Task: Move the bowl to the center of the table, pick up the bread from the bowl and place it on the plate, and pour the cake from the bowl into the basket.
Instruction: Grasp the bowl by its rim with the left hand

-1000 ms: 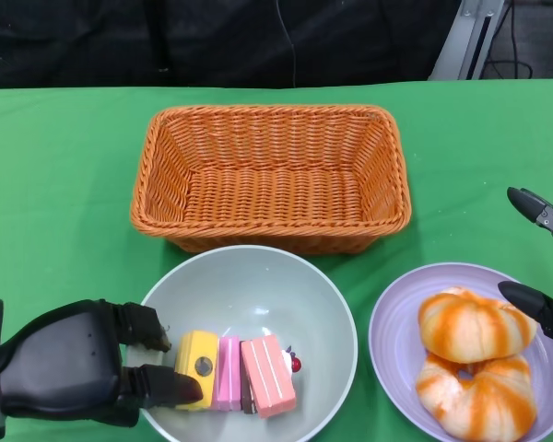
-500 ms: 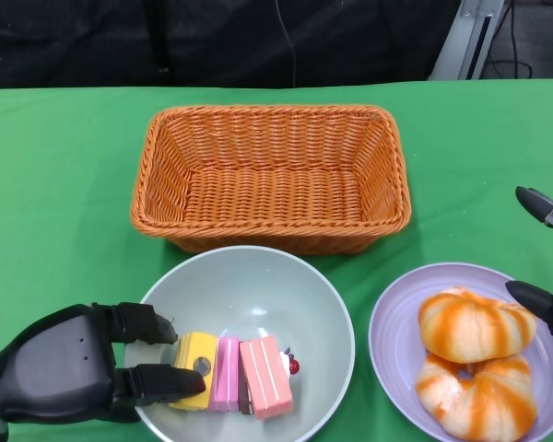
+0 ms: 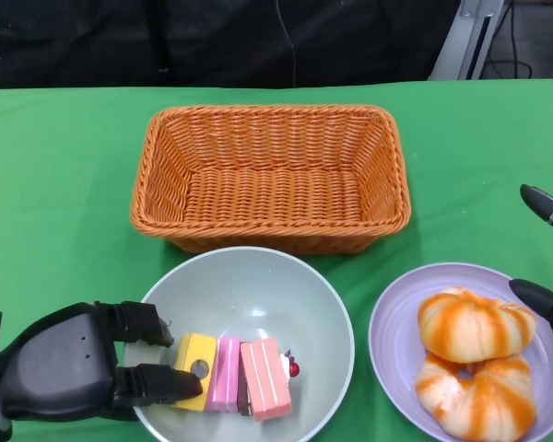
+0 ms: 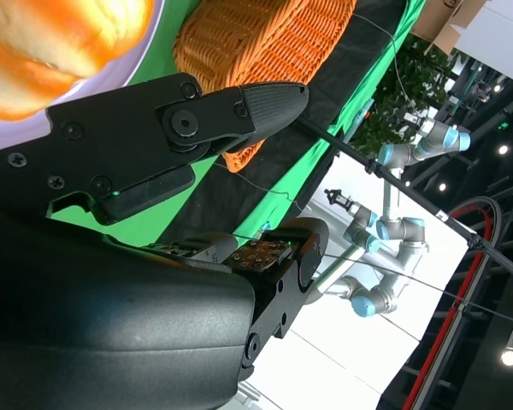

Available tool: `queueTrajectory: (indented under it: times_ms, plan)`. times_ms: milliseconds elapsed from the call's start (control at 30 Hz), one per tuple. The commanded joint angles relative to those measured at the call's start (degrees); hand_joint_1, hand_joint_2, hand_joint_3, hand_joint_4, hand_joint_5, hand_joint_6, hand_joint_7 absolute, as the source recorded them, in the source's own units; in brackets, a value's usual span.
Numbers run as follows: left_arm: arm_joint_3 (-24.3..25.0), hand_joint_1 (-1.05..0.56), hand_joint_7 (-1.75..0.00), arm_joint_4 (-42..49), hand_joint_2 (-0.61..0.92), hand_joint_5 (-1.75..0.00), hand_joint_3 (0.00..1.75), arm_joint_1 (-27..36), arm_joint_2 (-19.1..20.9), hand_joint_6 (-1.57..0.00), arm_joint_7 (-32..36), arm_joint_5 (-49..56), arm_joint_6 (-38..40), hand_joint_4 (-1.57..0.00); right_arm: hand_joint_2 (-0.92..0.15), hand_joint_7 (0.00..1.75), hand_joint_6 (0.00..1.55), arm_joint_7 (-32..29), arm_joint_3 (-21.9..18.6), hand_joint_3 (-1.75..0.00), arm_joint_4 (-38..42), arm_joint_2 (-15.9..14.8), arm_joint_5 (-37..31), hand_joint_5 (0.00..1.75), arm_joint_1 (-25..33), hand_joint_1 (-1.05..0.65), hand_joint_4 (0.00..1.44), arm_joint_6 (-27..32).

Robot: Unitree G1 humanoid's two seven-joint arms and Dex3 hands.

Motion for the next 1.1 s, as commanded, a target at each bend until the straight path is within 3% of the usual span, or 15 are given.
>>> queueTrajectory:
  times_ms: [33, 333, 733, 1100]
  plan:
    - [-1.28, -0.38, -0.06, 0.94, 0.91, -0.73, 0.00, -0.83, 0.73, -1.07, 1.16, 0.91, -0.24, -0.75, -0.92, 0.01, 0.49, -0.20, -0.98, -0.17, -0.28, -0.16, 0.68, 0.13, 0.27, -0.59, 0.52, -0.25]
    - [-3.07, -0.37, -0.06, 1.91, 0.88, -1.14, 0.00, -2.10, 0.46, -1.22, 3.12, 0.75, -1.04, -0.68, -0.92, 0.01, 0.50, -0.41, -1.25, -0.18, 0.54, -0.12, 0.43, 0.13, -0.09, -0.58, 0.53, -0.82]
    - [-4.68, -0.36, -0.07, 4.59, 0.89, -1.52, 0.00, -3.18, -0.77, -1.23, 6.65, 0.74, -1.71, -0.54, -0.92, 0.00, 0.49, -0.72, -1.21, -0.21, 1.02, 0.09, 0.37, 0.14, -0.42, -0.57, 0.56, -0.97]
    - [-5.94, -0.36, -0.08, 5.66, 0.90, -1.60, 0.00, -3.83, -1.26, -1.21, 9.38, 1.25, -1.19, -0.52, -0.92, 0.00, 0.48, -0.86, -1.46, -0.23, 1.55, 0.34, 0.20, 0.15, -0.69, -0.55, 0.57, -1.57]
